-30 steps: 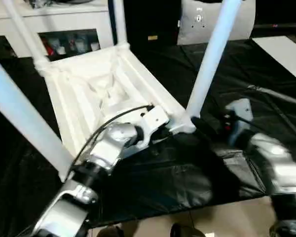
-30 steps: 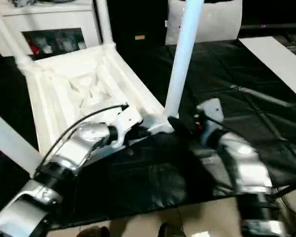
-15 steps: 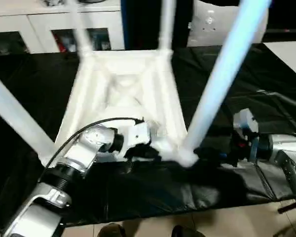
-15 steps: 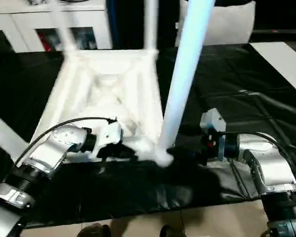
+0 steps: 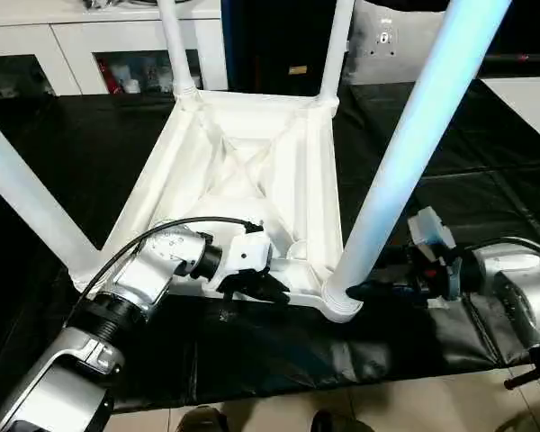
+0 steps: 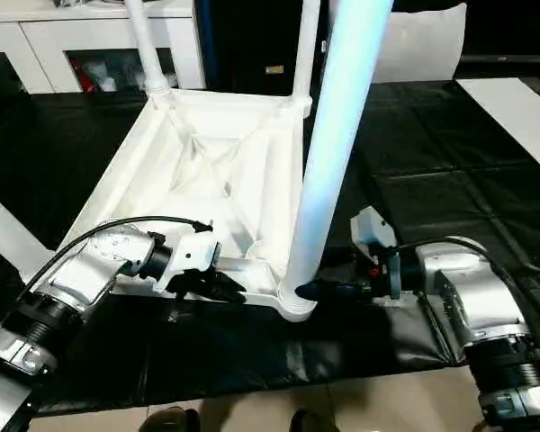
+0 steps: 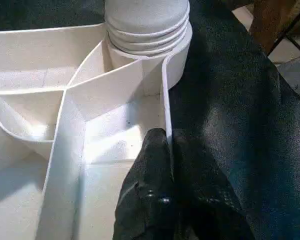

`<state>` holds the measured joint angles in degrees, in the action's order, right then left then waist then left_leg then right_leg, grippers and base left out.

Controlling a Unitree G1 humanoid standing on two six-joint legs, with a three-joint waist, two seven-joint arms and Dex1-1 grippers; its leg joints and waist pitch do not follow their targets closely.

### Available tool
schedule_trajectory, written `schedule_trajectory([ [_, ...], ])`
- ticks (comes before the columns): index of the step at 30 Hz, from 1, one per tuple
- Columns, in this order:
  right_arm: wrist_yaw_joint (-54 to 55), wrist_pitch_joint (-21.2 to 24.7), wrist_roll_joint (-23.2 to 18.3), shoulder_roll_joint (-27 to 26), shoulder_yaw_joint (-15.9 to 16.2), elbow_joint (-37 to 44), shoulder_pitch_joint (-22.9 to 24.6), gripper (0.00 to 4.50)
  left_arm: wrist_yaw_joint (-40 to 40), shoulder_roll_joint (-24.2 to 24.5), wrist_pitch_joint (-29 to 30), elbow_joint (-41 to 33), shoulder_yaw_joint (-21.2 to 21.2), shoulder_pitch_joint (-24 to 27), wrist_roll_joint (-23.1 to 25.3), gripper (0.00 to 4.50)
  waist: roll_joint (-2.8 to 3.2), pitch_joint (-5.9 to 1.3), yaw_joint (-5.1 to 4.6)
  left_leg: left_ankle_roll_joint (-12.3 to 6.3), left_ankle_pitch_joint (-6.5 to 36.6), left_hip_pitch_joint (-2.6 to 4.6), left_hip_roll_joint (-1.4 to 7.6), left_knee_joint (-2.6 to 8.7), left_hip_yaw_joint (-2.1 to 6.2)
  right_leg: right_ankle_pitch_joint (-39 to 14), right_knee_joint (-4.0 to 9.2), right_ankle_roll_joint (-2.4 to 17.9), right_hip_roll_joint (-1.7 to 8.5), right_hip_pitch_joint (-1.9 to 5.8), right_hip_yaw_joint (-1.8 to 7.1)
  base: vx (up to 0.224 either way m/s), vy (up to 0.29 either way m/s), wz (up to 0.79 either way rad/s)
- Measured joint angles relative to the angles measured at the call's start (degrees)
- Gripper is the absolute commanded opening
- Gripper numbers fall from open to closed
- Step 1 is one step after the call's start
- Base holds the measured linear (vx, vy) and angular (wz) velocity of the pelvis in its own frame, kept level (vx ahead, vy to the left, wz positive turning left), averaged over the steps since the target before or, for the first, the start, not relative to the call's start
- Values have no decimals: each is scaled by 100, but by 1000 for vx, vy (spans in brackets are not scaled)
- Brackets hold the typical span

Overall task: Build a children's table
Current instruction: Rotate leg to tighten

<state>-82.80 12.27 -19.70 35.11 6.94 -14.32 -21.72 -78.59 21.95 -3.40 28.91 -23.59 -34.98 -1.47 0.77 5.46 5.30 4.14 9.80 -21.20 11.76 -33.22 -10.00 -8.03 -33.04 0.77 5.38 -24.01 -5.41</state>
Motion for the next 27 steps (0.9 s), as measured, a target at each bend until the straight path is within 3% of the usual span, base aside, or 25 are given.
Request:
schedule_trajectory([
  [8,-27,118,-50,-10,18,-43,-27,190,-7,4,6,14,6,-2,-11,0,-9,-3,0,0,0,1,0,0,0,0,-1,0,0,1,0,0,0,0],
  [16,896,766,-214,-268,-383,479,481,190,521,-256,915,-126,206,56,5,0,-3,-6,16,4,-2,18,0,-12,0,-6,-4,-10,0,17,4,0,0,0],
  [18,1642,913,-143,-586,-597,582,564,190,1044,-413,1405,-257,349,97,69,0,-3,-7,-49,5,-2,22,0,-25,2,-6,-3,-10,0,21,3,0,0,0],
  [22,3044,1084,155,-1222,-923,619,503,190,1990,-889,2057,-323,551,104,175,0,-3,-7,-331,6,-2,17,-2,-43,7,-8,23,-14,1,20,-8,0,0,0],
  [27,5001,1201,645,-2208,-1123,398,43,189,3327,-1532,2334,-3,784,-121,421,0,23,-1,-521,5,-2,3,0,-33,54,-8,140,-14,1,12,-98,0,0,0],
])
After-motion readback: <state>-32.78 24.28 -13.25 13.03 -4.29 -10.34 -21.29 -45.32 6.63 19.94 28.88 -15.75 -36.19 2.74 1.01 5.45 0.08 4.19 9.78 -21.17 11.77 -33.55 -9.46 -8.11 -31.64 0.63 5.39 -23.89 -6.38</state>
